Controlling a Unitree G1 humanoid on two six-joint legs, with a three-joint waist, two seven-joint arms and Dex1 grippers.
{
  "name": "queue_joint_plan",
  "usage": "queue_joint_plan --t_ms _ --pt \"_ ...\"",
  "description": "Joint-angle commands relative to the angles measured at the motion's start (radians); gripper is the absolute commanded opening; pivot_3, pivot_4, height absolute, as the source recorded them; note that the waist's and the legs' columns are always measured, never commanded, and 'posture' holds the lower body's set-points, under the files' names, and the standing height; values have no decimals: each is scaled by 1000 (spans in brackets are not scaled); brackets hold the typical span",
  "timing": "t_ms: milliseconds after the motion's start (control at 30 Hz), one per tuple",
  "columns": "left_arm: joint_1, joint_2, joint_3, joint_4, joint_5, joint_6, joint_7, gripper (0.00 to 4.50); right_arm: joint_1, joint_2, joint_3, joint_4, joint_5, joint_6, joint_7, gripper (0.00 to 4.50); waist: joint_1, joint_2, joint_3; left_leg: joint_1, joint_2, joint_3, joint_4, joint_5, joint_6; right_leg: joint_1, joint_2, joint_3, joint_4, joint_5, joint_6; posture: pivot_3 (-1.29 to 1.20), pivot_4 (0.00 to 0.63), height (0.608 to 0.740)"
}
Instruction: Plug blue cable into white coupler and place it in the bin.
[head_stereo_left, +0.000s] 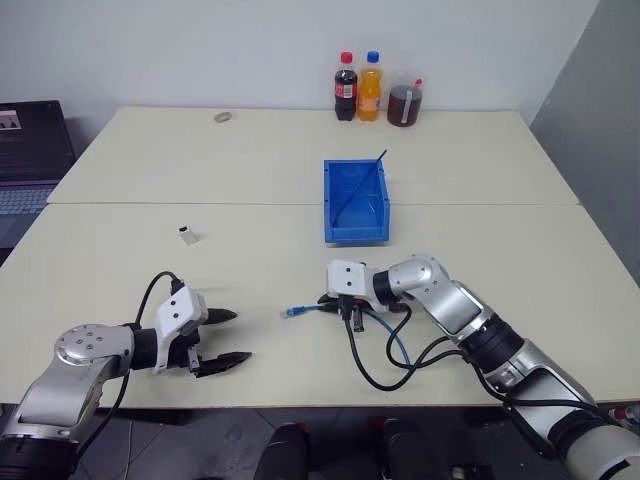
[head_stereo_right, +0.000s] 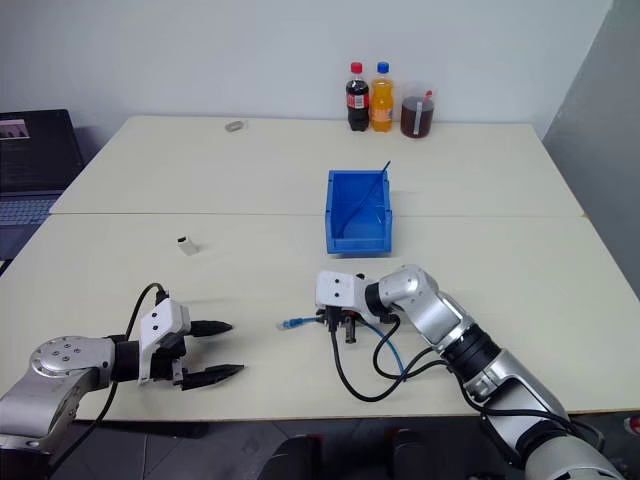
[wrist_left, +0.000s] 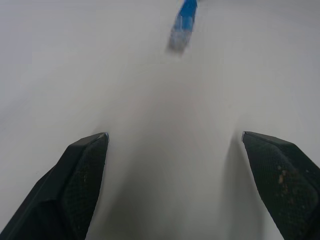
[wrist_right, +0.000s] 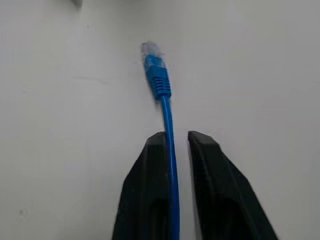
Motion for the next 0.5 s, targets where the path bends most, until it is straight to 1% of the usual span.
queue_joint_plan --t_ms 33,133,167,267,400,500 --pt "-27 -12 -9 -8 -7 5 -3 4500 4 -40 -35 -74 22 8 60 1829 1 0 0 0 0 0 0 0 0 0 0 0 0 0 0 0 150 740" --pt "-78 -31 -54 20 11 -3 -14 4500 45 -107 -81 -182 76 74 114 2596 5 0 0 0 0 0 0 0 0 0 0 0 0 0 0 0 150 740" --pt "-95 -39 -67 28 15 -7 -15 4500 57 -120 -99 -214 94 96 120 2742 5 0 0 0 0 0 0 0 0 0 0 0 0 0 0 0 150 740" --pt "-135 -58 -95 51 31 -11 -14 4500 83 -145 -139 -292 139 163 129 3410 4 0 0 0 -1 0 1 0 0 1 0 0 0 0 0 0 150 740" --pt "-217 -117 -171 124 98 -54 2 4500 161 -213 -216 -455 190 274 96 3410 5 0 0 0 -1 -1 1 0 0 1 0 -1 1 0 0 0 150 740" --pt "-253 -149 -210 165 135 -83 9 4500 203 -242 -250 -538 210 334 65 3410 6 0 -1 0 -1 -1 1 0 0 2 0 0 0 0 0 0 150 740"
